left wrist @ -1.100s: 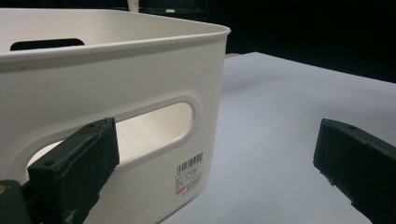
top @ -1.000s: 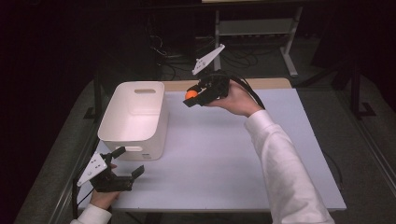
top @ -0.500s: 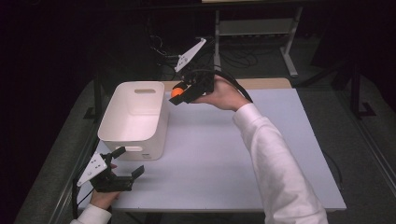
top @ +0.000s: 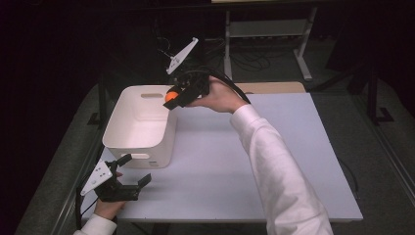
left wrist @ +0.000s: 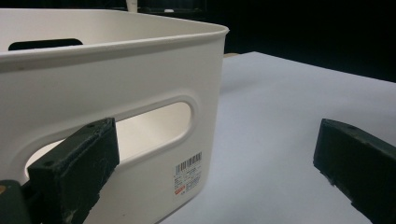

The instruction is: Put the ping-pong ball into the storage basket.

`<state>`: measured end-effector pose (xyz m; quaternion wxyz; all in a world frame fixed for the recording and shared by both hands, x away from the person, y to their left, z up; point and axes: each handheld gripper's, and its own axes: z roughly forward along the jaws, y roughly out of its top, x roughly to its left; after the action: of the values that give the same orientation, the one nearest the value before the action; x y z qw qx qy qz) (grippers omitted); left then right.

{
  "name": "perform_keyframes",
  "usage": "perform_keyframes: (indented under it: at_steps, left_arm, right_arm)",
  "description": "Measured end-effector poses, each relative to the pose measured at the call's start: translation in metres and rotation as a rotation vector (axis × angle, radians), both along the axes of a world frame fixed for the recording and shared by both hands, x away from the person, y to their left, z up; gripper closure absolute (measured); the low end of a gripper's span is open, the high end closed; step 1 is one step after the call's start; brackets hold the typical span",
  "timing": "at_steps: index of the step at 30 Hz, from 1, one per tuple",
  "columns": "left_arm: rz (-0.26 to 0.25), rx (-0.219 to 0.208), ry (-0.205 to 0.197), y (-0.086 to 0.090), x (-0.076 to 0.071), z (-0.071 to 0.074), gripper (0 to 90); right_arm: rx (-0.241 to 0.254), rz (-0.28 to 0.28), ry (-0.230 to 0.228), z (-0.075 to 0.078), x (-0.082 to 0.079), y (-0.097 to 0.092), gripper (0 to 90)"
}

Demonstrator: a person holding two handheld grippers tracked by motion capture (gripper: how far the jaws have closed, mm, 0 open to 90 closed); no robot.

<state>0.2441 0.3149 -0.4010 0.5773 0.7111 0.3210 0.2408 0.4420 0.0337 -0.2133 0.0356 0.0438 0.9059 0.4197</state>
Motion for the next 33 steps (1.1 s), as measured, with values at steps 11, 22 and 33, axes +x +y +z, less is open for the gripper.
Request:
perform_keyframes:
  at_steps: [11,22,33]
  left_arm:
    - [0.006,-0.022,0.013,-0.001,-0.001,0.000,0.0]
    - [0.007,-0.027,0.011,0.000,-0.003,0.000,0.0]
    - [0.005,-0.006,0.003,0.002,-0.003,0.000,0.0]
  right_arm:
    - [0.013,0.031,0.009,0.001,0.003,0.021,49.7]
    - [0.001,0.066,0.034,-0.011,0.010,0.045,49.7]
    - [0.004,0.083,0.045,-0.017,0.012,0.055,49.7]
